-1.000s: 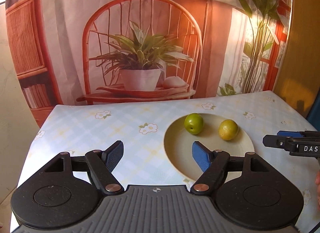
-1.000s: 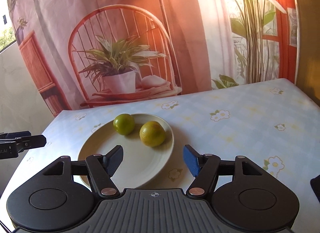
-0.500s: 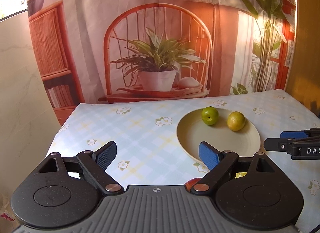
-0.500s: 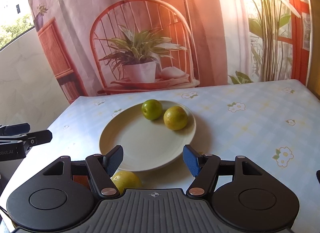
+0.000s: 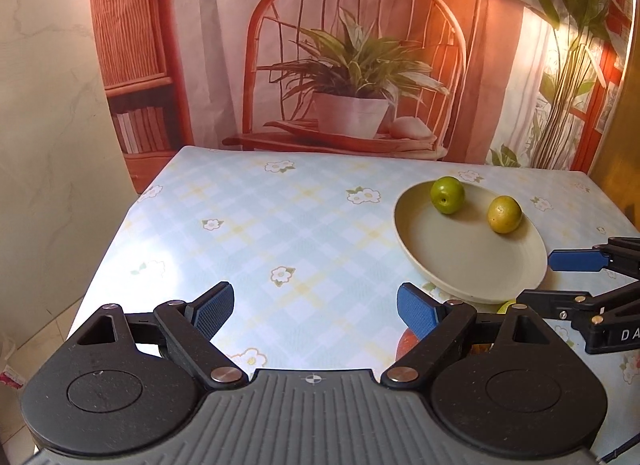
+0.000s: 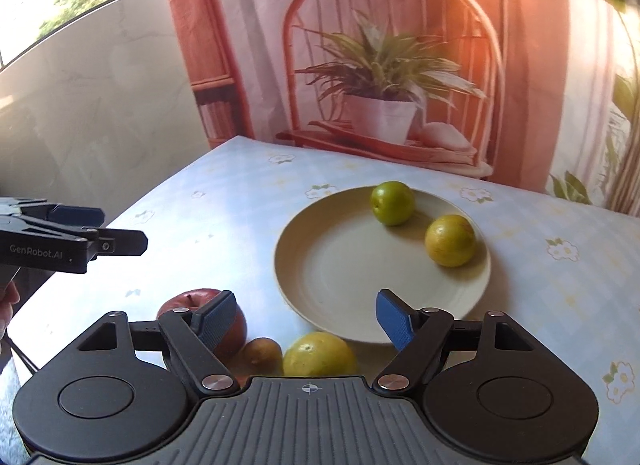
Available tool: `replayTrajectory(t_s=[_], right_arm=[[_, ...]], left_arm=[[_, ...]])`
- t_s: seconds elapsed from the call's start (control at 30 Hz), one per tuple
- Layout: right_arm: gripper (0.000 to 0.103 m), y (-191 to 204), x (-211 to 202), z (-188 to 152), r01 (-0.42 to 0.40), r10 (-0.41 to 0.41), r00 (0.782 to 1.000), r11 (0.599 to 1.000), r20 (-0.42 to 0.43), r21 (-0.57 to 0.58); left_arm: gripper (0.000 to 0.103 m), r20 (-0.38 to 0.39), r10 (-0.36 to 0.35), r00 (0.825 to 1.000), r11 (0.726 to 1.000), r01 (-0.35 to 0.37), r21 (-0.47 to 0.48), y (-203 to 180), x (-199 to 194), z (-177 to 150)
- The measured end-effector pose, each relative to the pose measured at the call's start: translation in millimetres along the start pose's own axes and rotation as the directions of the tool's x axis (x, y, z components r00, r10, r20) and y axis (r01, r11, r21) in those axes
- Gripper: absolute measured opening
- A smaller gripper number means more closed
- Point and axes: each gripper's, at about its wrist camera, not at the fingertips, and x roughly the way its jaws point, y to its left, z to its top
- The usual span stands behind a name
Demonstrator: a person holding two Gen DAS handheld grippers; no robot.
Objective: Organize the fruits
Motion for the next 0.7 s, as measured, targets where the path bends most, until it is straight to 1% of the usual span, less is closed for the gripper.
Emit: replayTrajectory(t_s=[0.1,0.23,0.3,0.33,0.43,0.47,0.57,0.6,0.67,0.7], right_arm=[[0.080,15.7,6.9,4.7,-0.034,0.032,0.999,0.996,-0.023,-0.081],[0.080,33.8,16.2,6.9,-0.107,0.095,0.992,0.983,-0.083,-0.152],[0.080,41.1,21.0,5.6,-0.135,0.116,0.987,0.975,-0.112,-0.179],[0.080,45.2,24.1,4.9,-0.148,0.124,0.984,0.970,-0.130,-0.191],[0.080,53.7,32.5,2.1,-0.180,0.142,0.974,0.959,-0.178,-0.220],[0.079,55.9,34.1,1.3,-0.191,0.148,0.970,0.954,-0.191,-0.229],[0.072,60.8,39.8,0.2,-0.208,0.156,0.964,0.947,-0.215,-0.245],[0.071,61.2,43.3,1.1,-0.212,0.157,0.961,0.946,-0.226,-0.246],[0.068,61.9,46.7,1.0,-0.221,0.163,0.957,0.944,-0.238,-0.244],[0.066,61.4,49.2,1.4,-0.225,0.165,0.956,0.944,-0.243,-0.243]], left_arm=[[0.090,-0.017,-0.008,1.000,1.000,0.008,-0.015,1.6,3.8,-0.4],[0.086,-0.032,-0.029,0.999,0.999,0.028,-0.017,1.6,7.6,-3.4],[0.084,-0.044,-0.047,0.998,0.998,0.046,-0.034,4.3,11.2,-4.8],[0.081,-0.052,-0.058,0.997,0.997,0.056,-0.047,5.8,13.1,-5.3],[0.078,-0.078,-0.110,0.991,0.990,0.102,-0.098,11.7,20.9,-7.0],[0.076,-0.083,-0.126,0.988,0.987,0.117,-0.113,13.5,23.0,-7.4],[0.073,-0.094,-0.180,0.979,0.973,0.163,-0.164,17.2,28.5,-8.7],[0.073,-0.098,-0.196,0.976,0.968,0.176,-0.180,18.2,30.2,-8.3],[0.067,-0.111,-0.228,0.967,0.956,0.201,-0.213,19.1,34.3,-7.7],[0.065,-0.115,-0.247,0.962,0.949,0.216,-0.228,19.6,36.0,-7.2]])
